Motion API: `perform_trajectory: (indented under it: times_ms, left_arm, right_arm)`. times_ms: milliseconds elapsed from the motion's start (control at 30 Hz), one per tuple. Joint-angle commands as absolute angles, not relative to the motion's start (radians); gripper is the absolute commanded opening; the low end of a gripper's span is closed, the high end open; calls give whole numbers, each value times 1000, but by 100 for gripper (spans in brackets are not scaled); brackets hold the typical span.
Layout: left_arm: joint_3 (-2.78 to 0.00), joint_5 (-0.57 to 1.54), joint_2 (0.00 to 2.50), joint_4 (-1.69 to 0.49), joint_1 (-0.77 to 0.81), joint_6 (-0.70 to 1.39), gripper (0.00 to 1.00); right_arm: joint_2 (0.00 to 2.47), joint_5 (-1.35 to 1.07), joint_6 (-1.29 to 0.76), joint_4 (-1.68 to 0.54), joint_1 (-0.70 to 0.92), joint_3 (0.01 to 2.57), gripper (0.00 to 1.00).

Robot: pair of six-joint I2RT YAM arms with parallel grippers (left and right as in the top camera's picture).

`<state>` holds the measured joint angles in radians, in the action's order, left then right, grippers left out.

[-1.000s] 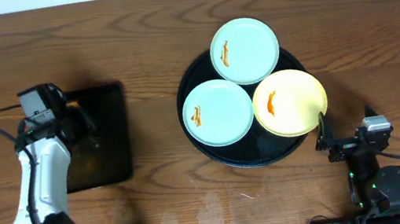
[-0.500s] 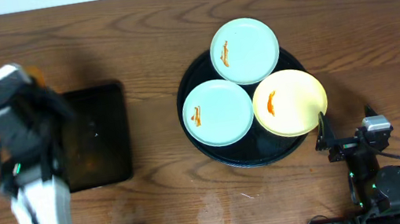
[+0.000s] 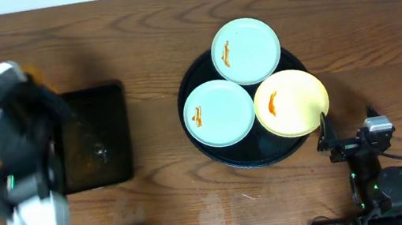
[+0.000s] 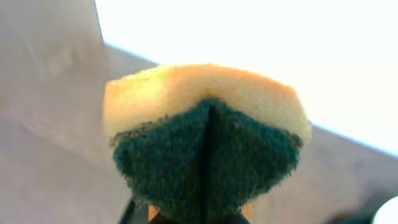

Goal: Clean dirty plates on tray and stack at the side

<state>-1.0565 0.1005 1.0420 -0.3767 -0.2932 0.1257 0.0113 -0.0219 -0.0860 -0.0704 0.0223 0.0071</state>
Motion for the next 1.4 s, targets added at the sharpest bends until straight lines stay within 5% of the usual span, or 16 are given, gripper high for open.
perform_trajectory:
  times_ms: [0,267,633,833,1367]
  left_arm:
    - [-995,64,1009,-388,-296,112,7]
    - [-899,158,1275,-379,-296,114,7]
    - [-1211,259,1105,-650,-296,274,7]
    - [-1253,576,1224,-849,-274,323,7]
    - [-1253,495,1612,-793,250,374,7]
  right_arm:
    - [6,-15,-73,-74,13,6,99]
    - [6,-15,-73,-75,13,6,99]
    - [6,-15,-73,-74,13,6,99]
    - [6,-15,-73,-74,13,6,99]
    - [6,-15,-73,-75,13,6,99]
